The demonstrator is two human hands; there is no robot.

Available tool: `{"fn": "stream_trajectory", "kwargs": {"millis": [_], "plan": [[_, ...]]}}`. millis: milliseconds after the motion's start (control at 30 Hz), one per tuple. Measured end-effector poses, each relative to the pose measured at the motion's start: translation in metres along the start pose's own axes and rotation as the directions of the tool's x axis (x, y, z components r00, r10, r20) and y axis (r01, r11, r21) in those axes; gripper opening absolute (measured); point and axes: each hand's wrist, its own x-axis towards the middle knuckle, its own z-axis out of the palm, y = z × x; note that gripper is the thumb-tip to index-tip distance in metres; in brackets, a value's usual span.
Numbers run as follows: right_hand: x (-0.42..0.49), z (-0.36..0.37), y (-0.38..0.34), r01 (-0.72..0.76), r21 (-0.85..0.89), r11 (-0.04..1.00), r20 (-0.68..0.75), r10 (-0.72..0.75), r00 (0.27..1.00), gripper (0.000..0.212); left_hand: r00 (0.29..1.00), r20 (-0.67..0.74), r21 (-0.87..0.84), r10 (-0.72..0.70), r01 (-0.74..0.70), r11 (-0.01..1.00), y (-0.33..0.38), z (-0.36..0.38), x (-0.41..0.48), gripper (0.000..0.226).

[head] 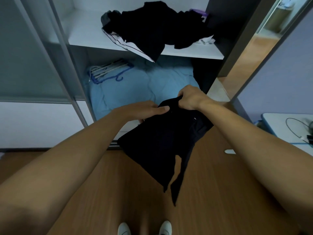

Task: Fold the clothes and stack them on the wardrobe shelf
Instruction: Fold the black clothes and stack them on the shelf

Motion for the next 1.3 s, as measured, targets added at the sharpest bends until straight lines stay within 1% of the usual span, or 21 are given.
{"fn": "stream_trajectory", "kwargs": {"millis": [100, 200, 267, 333, 433, 500, 600, 667, 733, 800, 833, 867, 933, 1000, 1067, 1100, 1133, 1167, 1233, 1300], "plan": [[-0.005, 0.002, 0.007, 0.059, 0.034, 0.998, 0.047, -0.060, 0.997, 0.025, 0.998, -0.050, -0.011, 0.026, -0.026, 1.000, 0.010, 0.004, 0.011, 0.055], [-0.009, 0.004, 0.010, 0.135, 0.072, 0.988, 0.072, -0.141, 0.987, 0.022, 0.997, -0.076, -0.013, 0.022, -0.023, 1.000, 0.017, 0.002, 0.020, 0.055], [-0.010, 0.004, 0.009, 0.174, 0.085, 0.981, 0.048, -0.179, 0.983, 0.024, 0.998, -0.062, 0.011, 0.010, -0.009, 1.000, 0.019, 0.001, 0.024, 0.054], [-0.008, 0.006, 0.008, 0.197, 0.083, 0.977, 0.017, -0.199, 0.980, 0.023, 1.000, -0.016, 0.011, 0.002, -0.002, 1.000, 0.021, 0.000, 0.025, 0.052], [-0.005, 0.008, 0.007, 0.182, 0.079, 0.980, -0.030, -0.180, 0.983, 0.017, 1.000, 0.028, 0.000, -0.006, 0.006, 1.000, 0.023, -0.002, 0.025, 0.046], [-0.003, 0.011, 0.006, 0.169, 0.081, 0.982, -0.052, -0.166, 0.985, 0.020, 1.000, 0.022, 0.033, -0.018, 0.017, 0.999, 0.026, -0.003, 0.026, 0.038], [-0.002, 0.013, 0.004, 0.189, 0.091, 0.978, -0.092, -0.180, 0.979, 0.018, 0.998, -0.060, 0.128, -0.029, 0.037, 0.991, 0.033, -0.006, 0.028, 0.033], [-0.001, 0.012, 0.003, 0.228, 0.109, 0.967, -0.095, -0.219, 0.971, 0.018, 0.993, -0.113, 0.199, -0.034, 0.056, 0.978, 0.036, -0.007, 0.028, 0.032], [-0.001, 0.008, 0.005, 0.274, 0.140, 0.952, -0.055, -0.268, 0.962, 0.027, 0.982, -0.189, 0.298, -0.019, 0.076, 0.951, 0.036, -0.010, 0.026, 0.037], [-0.001, 0.002, 0.011, 0.271, 0.128, 0.954, 0.020, -0.275, 0.961, 0.037, 0.953, -0.303, 0.349, 0.009, 0.102, 0.932, 0.031, -0.019, 0.023, 0.043], [-0.001, 0.001, 0.016, 0.253, 0.099, 0.962, 0.061, -0.260, 0.964, 0.038, 0.932, -0.361, 0.346, 0.019, 0.115, 0.931, 0.028, -0.024, 0.022, 0.046], [0.000, 0.001, 0.022, 0.234, 0.090, 0.968, 0.096, -0.242, 0.965, 0.034, 0.909, -0.416, 0.319, 0.015, 0.131, 0.939, 0.026, -0.027, 0.021, 0.047], [0.000, 0.004, 0.031, 0.205, 0.185, 0.961, 0.106, -0.227, 0.968, 0.024, 0.862, -0.506, 0.201, -0.042, 0.165, 0.966, 0.023, -0.031, 0.019, 0.046], [-0.002, 0.009, 0.033, 0.214, 0.290, 0.933, 0.020, -0.229, 0.973, 0.020, 0.818, -0.560, 0.046, -0.133, 0.191, 0.981, 0.021, -0.027, 0.021, 0.043], [-0.005, 0.015, 0.029, 0.251, 0.324, 0.912, -0.082, -0.237, 0.968, 0.016, 0.800, -0.555, -0.129, -0.228, 0.187, 0.974, 0.016, -0.020, 0.024, 0.036], [-0.007, 0.018, 0.027, 0.260, 0.331, 0.907, -0.115, -0.235, 0.965, 0.018, 0.799, -0.541, -0.186, -0.262, 0.190, 0.964, 0.013, -0.017, 0.024, 0.035], [-0.009, 0.021, 0.025, 0.266, 0.333, 0.904, -0.134, -0.234, 0.963, 0.021, 0.802, -0.530, -0.205, -0.275, 0.193, 0.959, 0.009, -0.014, 0.025, 0.034], [-0.011, 0.025, 0.025, 0.270, 0.337, 0.902, -0.143, -0.234, 0.962, 0.022, 0.808, -0.525, -0.189, -0.266, 0.193, 0.963, 0.005, -0.013, 0.026, 0.033], [-0.013, 0.029, 0.027, 0.265, 0.378, 0.887, -0.153, -0.223, 0.963, 0.020, 0.818, -0.533, -0.100, -0.216, 0.192, 0.976, -0.002, -0.011, 0.027, 0.026], [-0.012, 0.029, 0.030, 0.244, 0.445, 0.862, -0.170, -0.187, 0.968, 0.018, 0.836, -0.519, -0.053, -0.179, 0.177, 0.983, -0.006, -0.010, 0.027, 0.022]]}}
